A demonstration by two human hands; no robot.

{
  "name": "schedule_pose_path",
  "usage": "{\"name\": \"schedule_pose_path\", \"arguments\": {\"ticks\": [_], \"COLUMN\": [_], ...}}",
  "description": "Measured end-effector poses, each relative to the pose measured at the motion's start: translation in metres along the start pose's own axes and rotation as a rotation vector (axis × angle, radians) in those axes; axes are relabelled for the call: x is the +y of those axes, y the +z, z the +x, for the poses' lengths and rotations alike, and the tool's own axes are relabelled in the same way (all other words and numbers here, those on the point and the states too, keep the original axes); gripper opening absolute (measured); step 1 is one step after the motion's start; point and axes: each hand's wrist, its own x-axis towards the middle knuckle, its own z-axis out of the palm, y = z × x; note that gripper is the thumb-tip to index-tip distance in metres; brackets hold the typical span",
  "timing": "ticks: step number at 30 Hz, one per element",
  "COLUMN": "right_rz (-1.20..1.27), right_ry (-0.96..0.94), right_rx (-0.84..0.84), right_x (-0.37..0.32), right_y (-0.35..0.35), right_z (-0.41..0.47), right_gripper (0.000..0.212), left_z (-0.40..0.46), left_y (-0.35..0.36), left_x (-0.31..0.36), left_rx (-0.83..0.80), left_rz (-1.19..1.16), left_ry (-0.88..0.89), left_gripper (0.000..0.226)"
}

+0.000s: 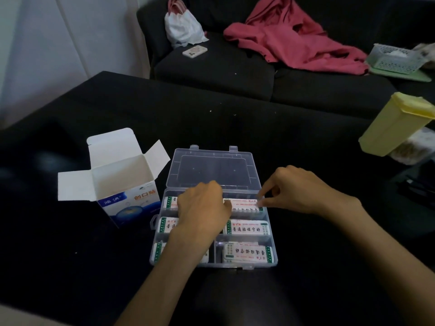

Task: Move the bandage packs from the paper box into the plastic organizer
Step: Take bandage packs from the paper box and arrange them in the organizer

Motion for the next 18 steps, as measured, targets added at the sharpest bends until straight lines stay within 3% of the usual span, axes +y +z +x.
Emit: {"name": "schedule_pose_path", "arguments": {"ticks": [4, 9, 11, 15, 18], "right_rz": [0.122, 0.197, 0.211, 0.231, 0.267], "right_ry": [0.023, -0.010, -0.040, -0.124, -0.194], "right_rx": [0.054, 0.157, 0.191, 0.273, 0.353], "right_x": [-0.001, -0.022, -0.040, -0.091, -0.134], "right_y": [-0.021, -0.035, -0.036, -0.031, -0.021], "right_z": [-0.011, -0.020, -0.019, -0.008, 0.004], "right_gripper": [0.019, 0.014, 0.015, 0.028, 0.039], "left_z": [-0.009, -0.025, -0.028, -0.032, -0.039], "left_y": [-0.026, -0.064, -0.068, -0.071, -0.074], "left_x": [-0.015, -0.058, -0.073, -0.110, -0.131], "left_rx": [0.140, 0.721, 0.858, 0.943, 0.897], "left_rz": [-0.230, -0.446, -0.465, -0.369, -0.320], "left_ry": [-0.029, -0.130, -0.203, -0.268, -0.321], "left_gripper": [0.037, 0.029, 0.025, 0.033, 0.068]}}
